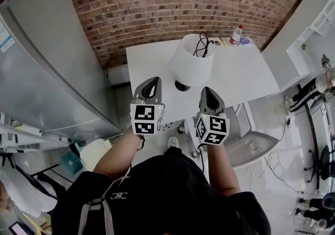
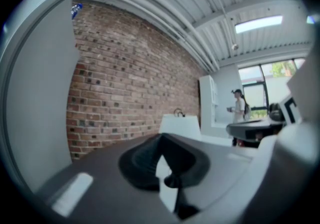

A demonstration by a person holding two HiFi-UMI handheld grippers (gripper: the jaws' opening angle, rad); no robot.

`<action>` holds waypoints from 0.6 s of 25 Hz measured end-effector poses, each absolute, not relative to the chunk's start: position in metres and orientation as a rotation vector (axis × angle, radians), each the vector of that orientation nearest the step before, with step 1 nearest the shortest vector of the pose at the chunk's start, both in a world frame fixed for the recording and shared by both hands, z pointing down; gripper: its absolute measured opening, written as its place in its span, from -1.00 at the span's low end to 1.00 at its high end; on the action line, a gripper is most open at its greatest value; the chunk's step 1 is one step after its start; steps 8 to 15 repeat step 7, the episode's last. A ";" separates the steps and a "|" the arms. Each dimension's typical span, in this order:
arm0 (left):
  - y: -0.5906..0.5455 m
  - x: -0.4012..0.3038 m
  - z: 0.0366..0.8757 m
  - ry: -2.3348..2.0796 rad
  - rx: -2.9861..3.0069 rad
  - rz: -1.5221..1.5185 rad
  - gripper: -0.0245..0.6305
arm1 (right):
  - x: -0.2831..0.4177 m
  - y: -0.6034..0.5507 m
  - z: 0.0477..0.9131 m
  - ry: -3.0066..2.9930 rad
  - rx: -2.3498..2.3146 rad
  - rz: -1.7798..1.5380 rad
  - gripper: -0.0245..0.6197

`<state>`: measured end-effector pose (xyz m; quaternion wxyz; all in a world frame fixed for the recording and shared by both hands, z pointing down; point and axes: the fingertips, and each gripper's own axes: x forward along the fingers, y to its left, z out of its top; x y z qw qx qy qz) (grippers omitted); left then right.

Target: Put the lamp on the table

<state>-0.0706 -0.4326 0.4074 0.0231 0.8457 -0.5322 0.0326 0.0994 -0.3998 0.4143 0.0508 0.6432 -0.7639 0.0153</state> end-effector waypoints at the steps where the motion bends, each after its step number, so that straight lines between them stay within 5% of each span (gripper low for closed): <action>1: -0.433 -0.071 0.408 -1.645 2.616 0.104 -0.93 | 0.098 -0.400 0.414 -2.328 1.955 0.048 -0.93; 15: -0.435 -0.070 0.409 -1.683 2.617 0.144 -0.93 | 0.096 -0.406 0.416 -2.333 1.940 0.065 -0.93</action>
